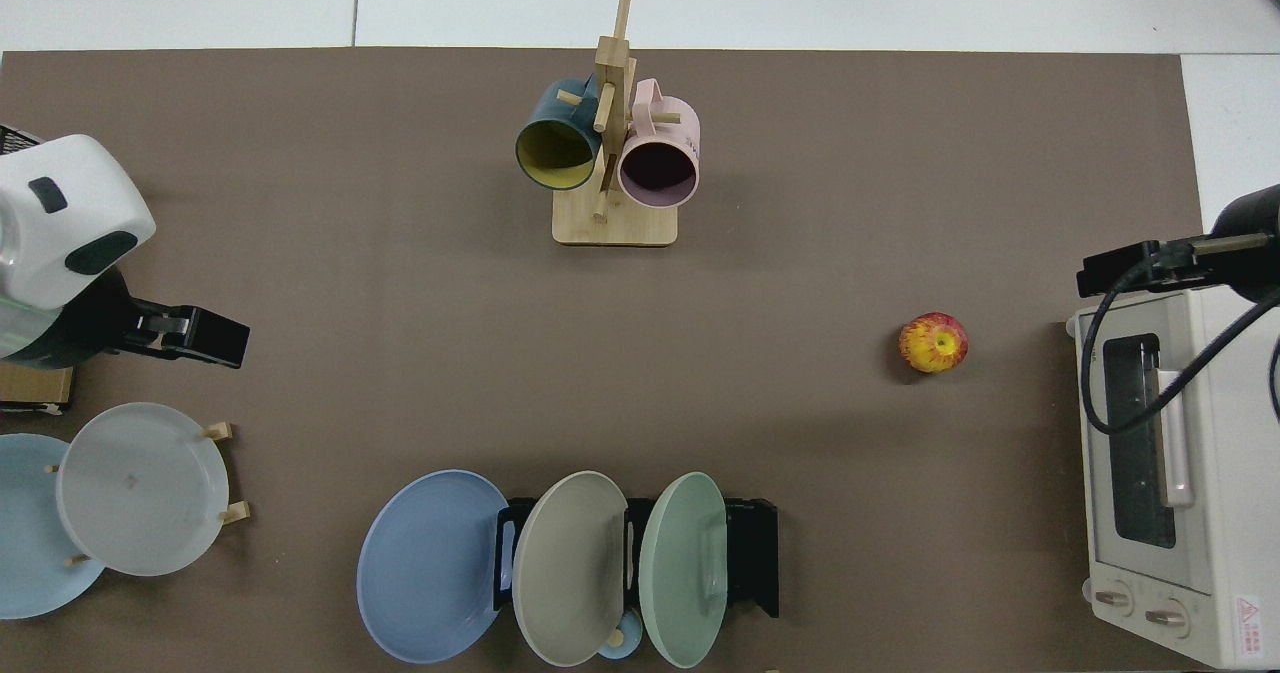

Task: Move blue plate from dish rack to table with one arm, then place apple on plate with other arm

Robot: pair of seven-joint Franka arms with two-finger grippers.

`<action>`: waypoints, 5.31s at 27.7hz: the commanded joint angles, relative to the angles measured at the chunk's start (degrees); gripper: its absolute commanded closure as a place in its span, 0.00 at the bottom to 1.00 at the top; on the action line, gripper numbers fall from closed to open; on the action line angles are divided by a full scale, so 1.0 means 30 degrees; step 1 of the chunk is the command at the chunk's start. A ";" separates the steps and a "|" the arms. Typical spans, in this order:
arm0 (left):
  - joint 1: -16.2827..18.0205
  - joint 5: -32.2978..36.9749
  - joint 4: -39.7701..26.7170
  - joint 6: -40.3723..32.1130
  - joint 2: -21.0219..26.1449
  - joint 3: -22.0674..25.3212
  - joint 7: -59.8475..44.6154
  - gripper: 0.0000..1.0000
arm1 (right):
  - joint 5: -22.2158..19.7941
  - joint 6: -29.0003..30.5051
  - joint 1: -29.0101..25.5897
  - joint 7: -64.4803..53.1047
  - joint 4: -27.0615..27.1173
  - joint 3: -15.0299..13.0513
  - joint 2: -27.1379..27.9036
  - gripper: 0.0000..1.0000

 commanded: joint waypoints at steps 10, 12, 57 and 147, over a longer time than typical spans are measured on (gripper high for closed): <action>0.0034 -0.0244 0.0151 -0.0240 -0.0143 0.0077 0.0092 0.00 | 0.0200 -0.0583 -0.0032 -0.0513 0.0512 -0.0025 0.0256 0.00; 0.0034 -0.0244 0.0180 -0.0211 -0.0143 0.0077 0.0092 0.00 | 0.0200 -0.0582 -0.0003 -0.0513 0.0512 -0.0025 0.0256 0.00; 0.0034 -0.0244 0.0180 -0.0240 -0.0143 0.0077 0.0092 0.00 | 0.0200 -0.0671 -0.0032 -0.0513 0.1449 0.0004 0.1369 0.00; 0.0034 -0.0244 0.0180 -0.0240 -0.0143 0.0106 0.0092 0.00 | -0.0972 1.4944 0.1521 0.1772 -1.1178 0.0062 0.3653 0.00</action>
